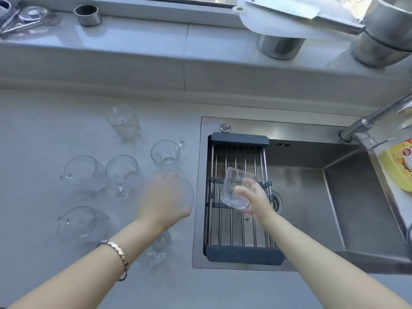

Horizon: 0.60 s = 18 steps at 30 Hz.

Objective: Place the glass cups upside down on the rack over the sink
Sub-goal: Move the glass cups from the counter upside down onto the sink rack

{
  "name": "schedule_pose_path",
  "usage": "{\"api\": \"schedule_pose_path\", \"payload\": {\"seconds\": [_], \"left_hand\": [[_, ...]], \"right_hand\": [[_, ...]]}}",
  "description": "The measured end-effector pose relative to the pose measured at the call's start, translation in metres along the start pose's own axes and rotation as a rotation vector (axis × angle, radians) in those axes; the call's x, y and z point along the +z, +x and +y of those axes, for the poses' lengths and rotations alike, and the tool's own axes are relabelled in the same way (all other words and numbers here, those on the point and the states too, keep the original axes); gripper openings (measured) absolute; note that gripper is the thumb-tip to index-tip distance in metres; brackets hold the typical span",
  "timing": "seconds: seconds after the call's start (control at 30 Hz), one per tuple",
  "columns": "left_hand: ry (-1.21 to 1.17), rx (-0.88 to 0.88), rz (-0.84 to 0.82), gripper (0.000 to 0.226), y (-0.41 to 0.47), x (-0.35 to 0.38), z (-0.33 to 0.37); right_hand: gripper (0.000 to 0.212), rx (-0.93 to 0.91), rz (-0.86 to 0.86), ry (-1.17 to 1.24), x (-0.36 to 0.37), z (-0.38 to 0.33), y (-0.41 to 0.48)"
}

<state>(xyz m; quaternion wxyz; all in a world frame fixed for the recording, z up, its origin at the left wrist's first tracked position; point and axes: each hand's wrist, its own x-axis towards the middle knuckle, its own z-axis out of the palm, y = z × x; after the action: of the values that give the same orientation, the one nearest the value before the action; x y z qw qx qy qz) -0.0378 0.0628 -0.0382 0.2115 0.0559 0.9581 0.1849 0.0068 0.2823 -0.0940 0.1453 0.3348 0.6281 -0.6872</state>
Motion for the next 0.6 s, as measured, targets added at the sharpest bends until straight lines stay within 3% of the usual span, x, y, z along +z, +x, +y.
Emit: {"api": "schedule_pose_path", "payload": {"seconds": [0.1,0.17,0.33,0.43,0.6], "left_hand": [[-0.105,0.041,0.042,0.078,0.001,0.001,0.026],[-0.155,0.054,0.043,0.079,0.008,0.003,0.042],[-0.15,0.035,0.041,0.082,0.028,0.007,0.07],[-0.146,0.032,0.044,0.082,0.037,0.007,0.079],[-0.144,0.006,0.075,0.078,0.047,0.005,0.084]], "right_hand": [[0.047,0.118,-0.043,0.2,-0.05,-0.008,-0.011],[0.045,0.094,-0.012,0.104,-0.076,-0.023,-0.013],[0.057,-0.21,0.228,-0.683,-0.102,-0.073,0.015],[0.063,-0.368,0.126,-1.081,-0.087,-0.088,0.046],[0.068,-0.333,0.033,-1.463,-0.049,-0.065,0.099]]}}
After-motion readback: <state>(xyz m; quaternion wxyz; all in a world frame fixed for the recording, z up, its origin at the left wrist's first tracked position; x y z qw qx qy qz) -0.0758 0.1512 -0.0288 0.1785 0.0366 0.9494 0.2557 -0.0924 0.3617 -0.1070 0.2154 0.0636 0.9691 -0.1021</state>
